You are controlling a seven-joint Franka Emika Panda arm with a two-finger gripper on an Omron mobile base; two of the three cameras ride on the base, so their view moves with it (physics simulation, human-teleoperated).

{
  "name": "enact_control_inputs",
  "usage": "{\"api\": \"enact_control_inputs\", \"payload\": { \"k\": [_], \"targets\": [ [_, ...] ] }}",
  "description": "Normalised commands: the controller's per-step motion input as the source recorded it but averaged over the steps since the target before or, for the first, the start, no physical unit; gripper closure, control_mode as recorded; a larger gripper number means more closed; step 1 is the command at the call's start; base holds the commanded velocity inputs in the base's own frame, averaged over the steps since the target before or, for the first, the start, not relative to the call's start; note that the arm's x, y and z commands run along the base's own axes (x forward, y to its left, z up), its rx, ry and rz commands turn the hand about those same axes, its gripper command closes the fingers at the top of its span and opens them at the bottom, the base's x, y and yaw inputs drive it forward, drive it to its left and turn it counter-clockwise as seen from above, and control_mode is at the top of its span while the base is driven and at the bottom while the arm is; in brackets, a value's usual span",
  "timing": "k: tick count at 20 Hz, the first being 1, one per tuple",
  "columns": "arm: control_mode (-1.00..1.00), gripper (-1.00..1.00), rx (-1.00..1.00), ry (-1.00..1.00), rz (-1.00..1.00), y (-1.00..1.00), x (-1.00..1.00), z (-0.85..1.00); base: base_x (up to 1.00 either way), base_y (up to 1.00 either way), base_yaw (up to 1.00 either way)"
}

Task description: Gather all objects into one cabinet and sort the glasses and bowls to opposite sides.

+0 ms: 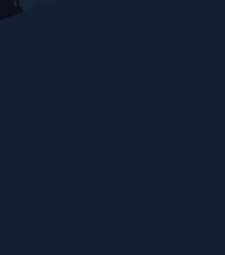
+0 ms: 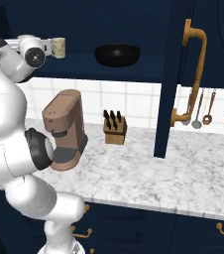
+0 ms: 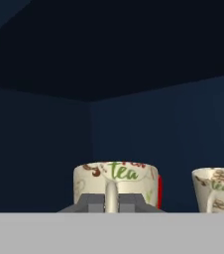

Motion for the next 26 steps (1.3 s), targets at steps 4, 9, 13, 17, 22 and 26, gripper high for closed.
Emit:
{"api": "enact_control_inputs", "payload": {
  "k": [4, 9, 13, 17, 22, 26],
  "targets": [
    [-1.0, 1.0, 0.0, -0.18, 0.0, 0.0, 0.0, -0.58, 0.0, 0.0, 0.0],
    [-1.0, 1.0, 0.0, -0.12, 0.0, 0.0, 0.16, -0.22, 0.0, 0.0, 0.0],
    [-1.0, 1.0, 0.0, -0.04, 0.0, -0.18, 0.04, -0.38, 0.0, 0.0, 0.0],
    [-1.0, 1.0, 0.01, -0.05, 0.0, -0.34, -0.21, -0.41, 0.0, 0.0, 0.0],
    [-1.0, 1.0, 0.01, -0.06, 0.0, -0.31, -0.17, -0.4, 0.0, 0.0, 0.0],
    [-1.0, 1.0, 0.0, -0.01, 0.0, -0.32, -0.42, -0.34, 0.0, 0.0, 0.0]
  ]
}}
